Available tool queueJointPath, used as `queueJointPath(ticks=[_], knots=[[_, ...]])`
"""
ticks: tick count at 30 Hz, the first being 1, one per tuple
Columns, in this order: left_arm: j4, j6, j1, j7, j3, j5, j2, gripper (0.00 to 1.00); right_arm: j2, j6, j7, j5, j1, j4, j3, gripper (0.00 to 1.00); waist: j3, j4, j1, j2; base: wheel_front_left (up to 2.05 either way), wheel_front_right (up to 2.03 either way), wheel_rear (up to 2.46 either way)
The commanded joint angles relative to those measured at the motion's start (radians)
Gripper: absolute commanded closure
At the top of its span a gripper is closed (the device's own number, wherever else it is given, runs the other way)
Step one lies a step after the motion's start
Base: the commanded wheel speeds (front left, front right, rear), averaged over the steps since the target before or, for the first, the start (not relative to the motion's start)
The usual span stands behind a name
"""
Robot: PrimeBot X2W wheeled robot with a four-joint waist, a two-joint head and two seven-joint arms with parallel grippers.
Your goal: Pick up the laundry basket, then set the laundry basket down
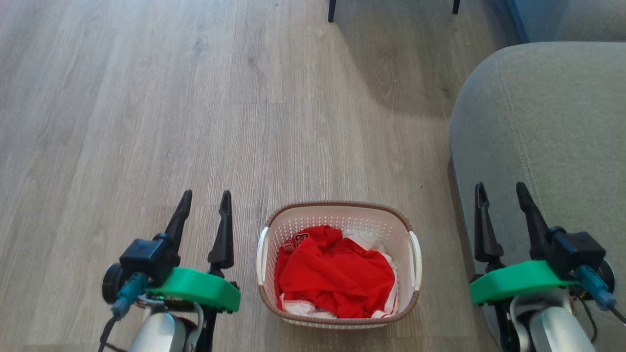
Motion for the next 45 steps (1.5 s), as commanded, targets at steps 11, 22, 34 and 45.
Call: queueJointPath(ticks=[11,22,34,45], knots=[[-0.021,-0.018,-0.022,-0.005,0.044,-0.003,0.0,0.0,-0.001,0.007,-0.009,0.0,-0.008,-0.025,0.023,0.0,-0.013,-0.011,0.0001,-0.0001,0.0,0.0,0.0],[-0.018,-0.017,-0.02,-0.005,0.04,-0.004,0.0,0.0,-0.001,0.007,-0.009,0.0,-0.007,-0.019,0.028,0.0,-0.024,-0.013,0.0001,-0.0001,0.0,0.0,0.0],[-0.009,-0.02,-0.018,-0.005,0.045,-0.018,0.0,0.0,-0.001,0.007,-0.009,-0.003,-0.008,-0.011,0.029,0.0,-0.025,-0.013,0.0001,-0.0001,0.0,0.0,0.0],[0.002,-0.023,-0.016,-0.005,0.042,-0.027,0.0,0.0,-0.001,0.007,-0.009,-0.007,-0.009,-0.006,0.036,0.0,-0.026,-0.015,0.0001,-0.0001,0.0,0.0,0.0]])
